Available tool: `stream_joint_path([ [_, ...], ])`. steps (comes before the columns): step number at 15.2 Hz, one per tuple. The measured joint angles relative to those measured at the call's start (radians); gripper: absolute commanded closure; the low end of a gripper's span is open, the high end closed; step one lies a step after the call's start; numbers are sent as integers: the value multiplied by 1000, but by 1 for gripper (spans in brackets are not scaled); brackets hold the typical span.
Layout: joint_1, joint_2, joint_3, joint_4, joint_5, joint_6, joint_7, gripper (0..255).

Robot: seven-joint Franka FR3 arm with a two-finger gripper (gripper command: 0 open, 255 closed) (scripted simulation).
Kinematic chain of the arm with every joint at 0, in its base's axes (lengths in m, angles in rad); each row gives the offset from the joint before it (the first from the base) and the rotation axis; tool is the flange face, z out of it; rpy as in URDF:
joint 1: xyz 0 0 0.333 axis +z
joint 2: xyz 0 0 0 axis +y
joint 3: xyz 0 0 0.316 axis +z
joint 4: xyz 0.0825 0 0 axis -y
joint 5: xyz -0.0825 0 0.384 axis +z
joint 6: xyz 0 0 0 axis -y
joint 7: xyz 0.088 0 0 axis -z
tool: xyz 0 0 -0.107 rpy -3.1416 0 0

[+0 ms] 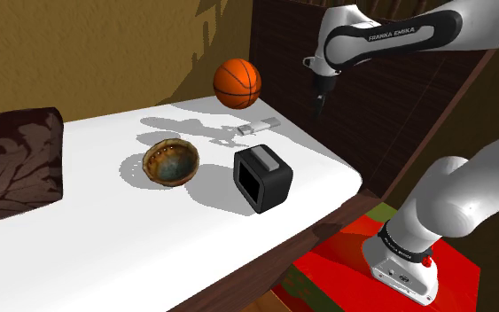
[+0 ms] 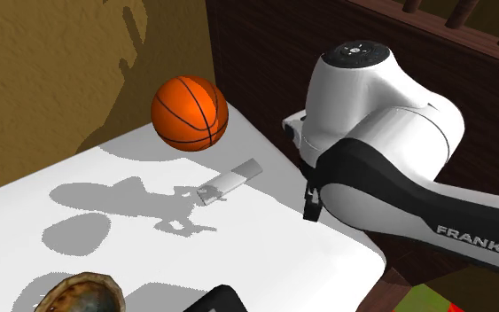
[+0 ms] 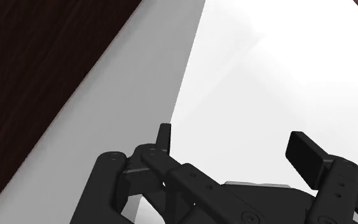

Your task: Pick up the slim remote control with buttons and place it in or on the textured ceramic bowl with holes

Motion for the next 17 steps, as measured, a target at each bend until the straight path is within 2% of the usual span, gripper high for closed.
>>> stream_joint_path([
  [6, 33, 226, -53, 129, 47, 117, -253, 0],
  [9, 41, 339, -63, 222, 86, 144, -381, 0],
  [17, 25, 641, -25, 494, 190, 184, -688, 0],
])
